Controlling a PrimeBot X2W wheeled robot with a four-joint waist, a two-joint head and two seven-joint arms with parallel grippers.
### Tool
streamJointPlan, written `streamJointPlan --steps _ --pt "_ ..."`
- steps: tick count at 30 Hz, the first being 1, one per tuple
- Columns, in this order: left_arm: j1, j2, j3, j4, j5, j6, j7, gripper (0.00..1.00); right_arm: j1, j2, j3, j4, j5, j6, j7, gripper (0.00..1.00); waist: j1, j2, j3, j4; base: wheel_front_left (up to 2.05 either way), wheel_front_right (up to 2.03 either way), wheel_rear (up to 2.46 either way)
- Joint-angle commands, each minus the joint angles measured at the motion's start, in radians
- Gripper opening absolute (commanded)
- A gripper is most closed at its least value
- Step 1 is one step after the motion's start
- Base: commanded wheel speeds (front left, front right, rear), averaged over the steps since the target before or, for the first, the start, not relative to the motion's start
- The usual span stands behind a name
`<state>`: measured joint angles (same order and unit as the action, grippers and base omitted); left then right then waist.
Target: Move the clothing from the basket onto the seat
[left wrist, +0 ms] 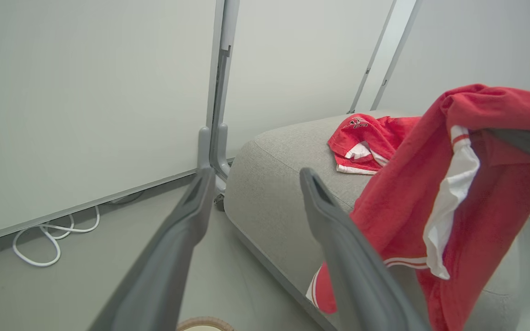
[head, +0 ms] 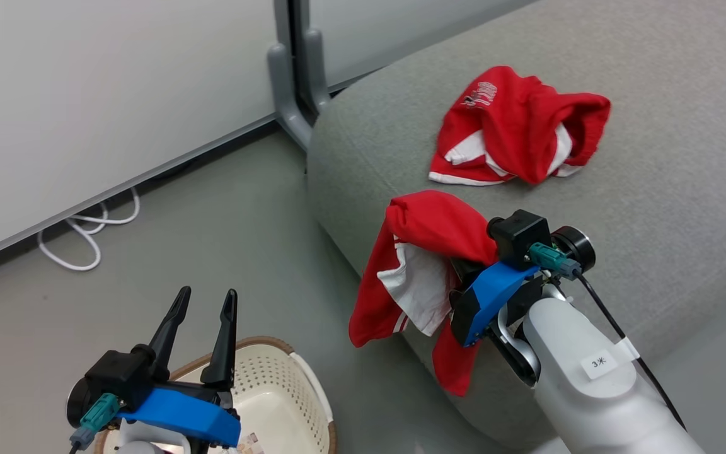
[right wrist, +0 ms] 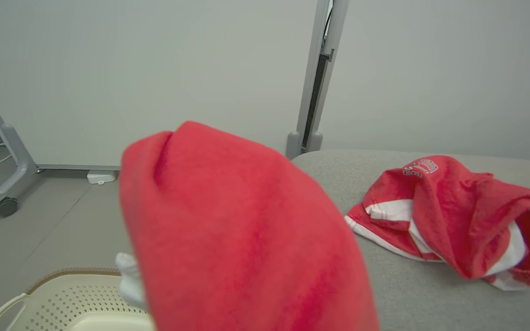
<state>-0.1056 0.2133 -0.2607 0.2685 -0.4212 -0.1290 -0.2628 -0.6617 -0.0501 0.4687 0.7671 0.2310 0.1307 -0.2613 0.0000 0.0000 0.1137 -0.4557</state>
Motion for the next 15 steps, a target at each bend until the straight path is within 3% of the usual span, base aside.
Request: streamJointPlan --steps 1,15 --pt "-0.015 0.002 0.004 -0.004 0.003 -0.002 -0.003 1.0 0.006 -0.001 -0.003 -0.005 -0.002 0.0 -0.005 0.0 0.0 0.0 0.011 -0.026 0.0 0.0 0.0" --pt "-0.013 -0.008 -0.001 -0.005 0.026 -0.002 -0.003 1.0 0.026 0.0 -0.027 -0.016 -0.009 0.0 -0.005 0.0 0.0 0.0 0.026 -0.071 0.0 0.0 0.0"
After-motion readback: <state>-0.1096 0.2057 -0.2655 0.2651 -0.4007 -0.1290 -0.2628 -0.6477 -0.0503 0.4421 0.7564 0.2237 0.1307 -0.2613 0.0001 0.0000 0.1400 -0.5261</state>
